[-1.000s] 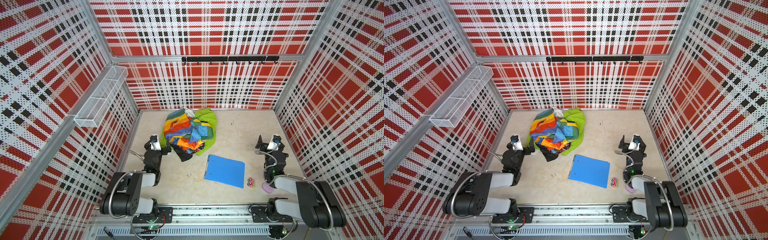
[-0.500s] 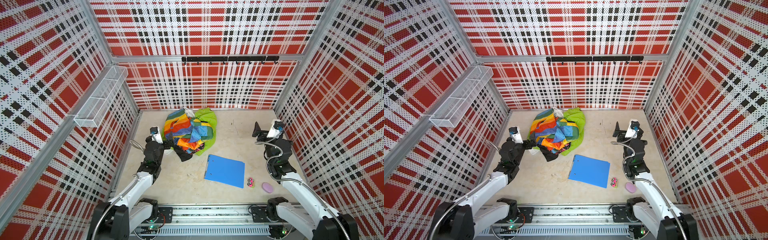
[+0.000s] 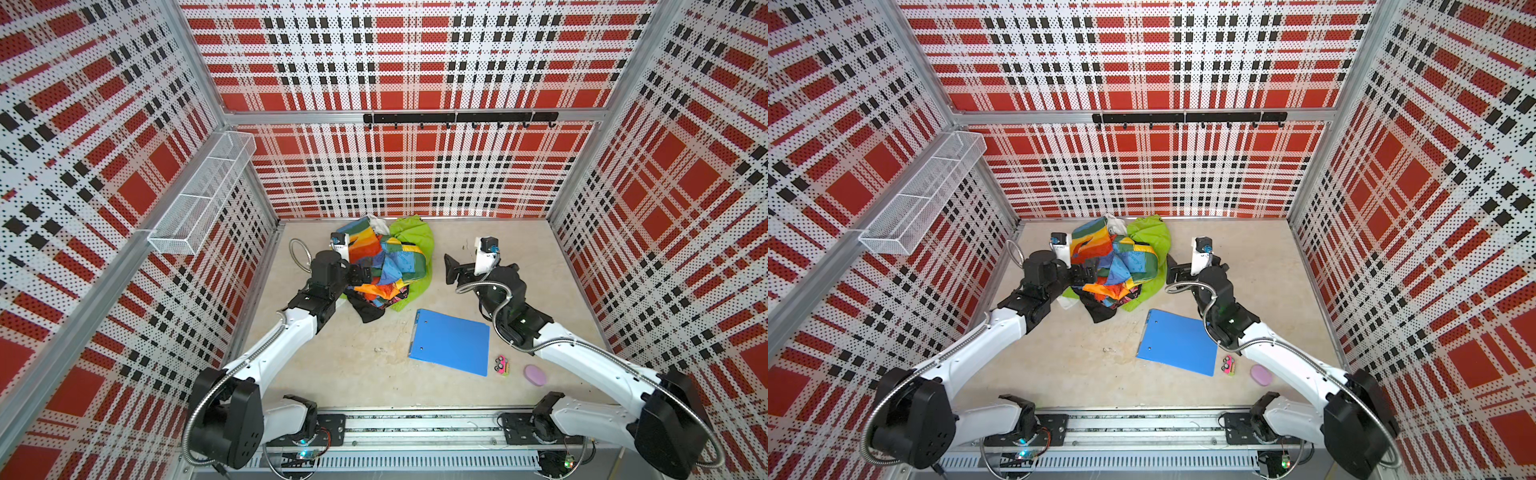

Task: Pick out a specific cloth from the pile
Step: 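Reach both grippers into the clothes pile toward the rainbow cloth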

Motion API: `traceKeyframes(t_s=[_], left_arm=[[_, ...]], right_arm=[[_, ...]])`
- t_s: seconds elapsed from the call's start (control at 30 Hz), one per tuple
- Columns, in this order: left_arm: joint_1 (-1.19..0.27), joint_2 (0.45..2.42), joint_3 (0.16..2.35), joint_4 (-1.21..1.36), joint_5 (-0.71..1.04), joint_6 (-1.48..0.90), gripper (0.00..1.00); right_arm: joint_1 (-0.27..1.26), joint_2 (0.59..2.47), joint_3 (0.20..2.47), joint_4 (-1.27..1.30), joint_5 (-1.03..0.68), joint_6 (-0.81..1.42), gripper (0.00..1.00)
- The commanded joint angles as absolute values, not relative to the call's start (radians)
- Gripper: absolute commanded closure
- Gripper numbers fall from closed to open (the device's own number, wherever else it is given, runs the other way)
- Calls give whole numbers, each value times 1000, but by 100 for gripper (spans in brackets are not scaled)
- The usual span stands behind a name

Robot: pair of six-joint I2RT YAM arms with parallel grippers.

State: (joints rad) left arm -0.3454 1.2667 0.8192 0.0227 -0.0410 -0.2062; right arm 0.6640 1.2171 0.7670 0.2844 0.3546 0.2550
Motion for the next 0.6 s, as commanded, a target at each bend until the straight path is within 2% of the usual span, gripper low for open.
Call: traceKeyframes(t_s=[0.0, 0.1, 0.13, 0.17, 0.23, 0.43, 0.57], left_arm=[[-403, 1289, 858, -37, -65, -210, 1], [-441, 1313, 863, -90, -118, -234, 1], [-444, 1317, 865, -108, -122, -247, 1], [-446, 1319, 864, -121, -112, -258, 1], [-453, 1315, 863, -142, -93, -282, 1], [-458, 1295, 828, -159, -31, -339, 1], [-444, 1300, 805, -139, -3, -367, 3]], right_arm=[[666, 1259, 790, 266, 317, 384, 0], [666, 1308, 809, 249, 255, 450, 0], [666, 1327, 815, 248, 367, 466, 0], [667, 1349, 820, 252, 190, 503, 0], [666, 1396, 830, 269, 117, 542, 0], [673, 1563, 887, 322, -46, 694, 4], [709, 1655, 931, 358, -73, 749, 9]])
